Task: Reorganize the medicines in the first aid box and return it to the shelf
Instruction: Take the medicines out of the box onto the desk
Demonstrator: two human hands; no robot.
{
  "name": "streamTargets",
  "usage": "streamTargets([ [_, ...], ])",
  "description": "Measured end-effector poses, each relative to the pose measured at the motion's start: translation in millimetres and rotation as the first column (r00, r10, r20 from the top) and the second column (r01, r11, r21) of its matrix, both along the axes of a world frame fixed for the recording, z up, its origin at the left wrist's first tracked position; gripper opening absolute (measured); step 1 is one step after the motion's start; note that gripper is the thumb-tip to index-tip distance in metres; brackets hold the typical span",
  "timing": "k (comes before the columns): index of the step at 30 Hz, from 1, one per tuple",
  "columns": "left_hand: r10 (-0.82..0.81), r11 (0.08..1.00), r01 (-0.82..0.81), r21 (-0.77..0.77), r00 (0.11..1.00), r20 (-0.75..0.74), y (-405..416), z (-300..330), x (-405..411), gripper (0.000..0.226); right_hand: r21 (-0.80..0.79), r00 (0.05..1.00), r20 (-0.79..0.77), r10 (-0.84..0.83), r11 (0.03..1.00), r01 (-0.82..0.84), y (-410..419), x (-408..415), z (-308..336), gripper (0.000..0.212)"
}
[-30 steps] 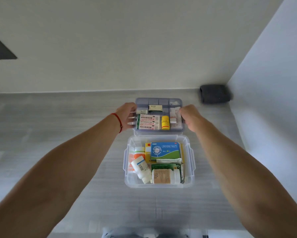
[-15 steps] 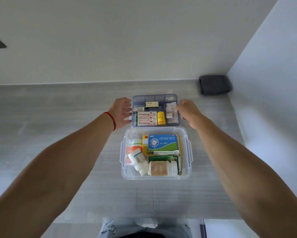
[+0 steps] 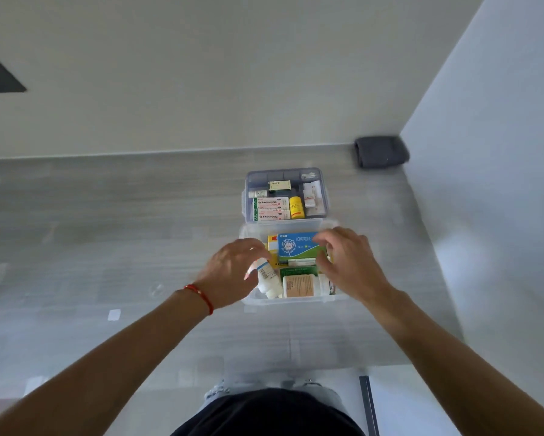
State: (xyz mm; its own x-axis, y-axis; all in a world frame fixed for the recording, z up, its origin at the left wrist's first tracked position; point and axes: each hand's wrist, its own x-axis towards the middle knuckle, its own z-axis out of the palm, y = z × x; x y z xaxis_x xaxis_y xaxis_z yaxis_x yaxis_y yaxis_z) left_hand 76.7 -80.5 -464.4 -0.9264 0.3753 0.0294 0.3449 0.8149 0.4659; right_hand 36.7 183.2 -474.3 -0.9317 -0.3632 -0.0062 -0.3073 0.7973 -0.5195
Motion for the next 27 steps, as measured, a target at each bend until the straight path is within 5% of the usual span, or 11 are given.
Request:
streamTargets([
  [6, -0.145, 0.976, 0.143, -0.165, 0.989, -0.005, 18, -6, 2, 0.037, 0.338, 0.988, 0.094, 0.126, 0.929, -0.151, -13, 27, -19, 0.027],
  [12, -0.059, 0.998, 0.057, -0.021, 0.992, -0.111, 12, -29, 20, 0.028, 0.465, 0.974, 0.21, 0.079, 0.869, -0.171, -26, 24, -15, 0.042],
  [16, -0.026, 1.0, 0.027, 0.007, 0.992, -0.121, 3, -43, 22, 0.033, 0.316, 0.9, 0.432, 0.058, 0.925, -0.211, -24, 18, -8, 0.042],
  [21, -0.03, 0.999, 0.03, 0.01, 0.997, -0.069, 4, -43, 22, 0.037, 0.129, 0.896, 0.434, 0.095, 0.978, -0.166, -15, 22, -5, 0.035],
  [27, -0.006, 1.0, 0.005, -0.013, 0.998, -0.068, 12, -43, 25, 0.043, -0.275, 0.895, 0.43, -0.12, 0.926, 0.257, 27, 29, 22, 0.041],
])
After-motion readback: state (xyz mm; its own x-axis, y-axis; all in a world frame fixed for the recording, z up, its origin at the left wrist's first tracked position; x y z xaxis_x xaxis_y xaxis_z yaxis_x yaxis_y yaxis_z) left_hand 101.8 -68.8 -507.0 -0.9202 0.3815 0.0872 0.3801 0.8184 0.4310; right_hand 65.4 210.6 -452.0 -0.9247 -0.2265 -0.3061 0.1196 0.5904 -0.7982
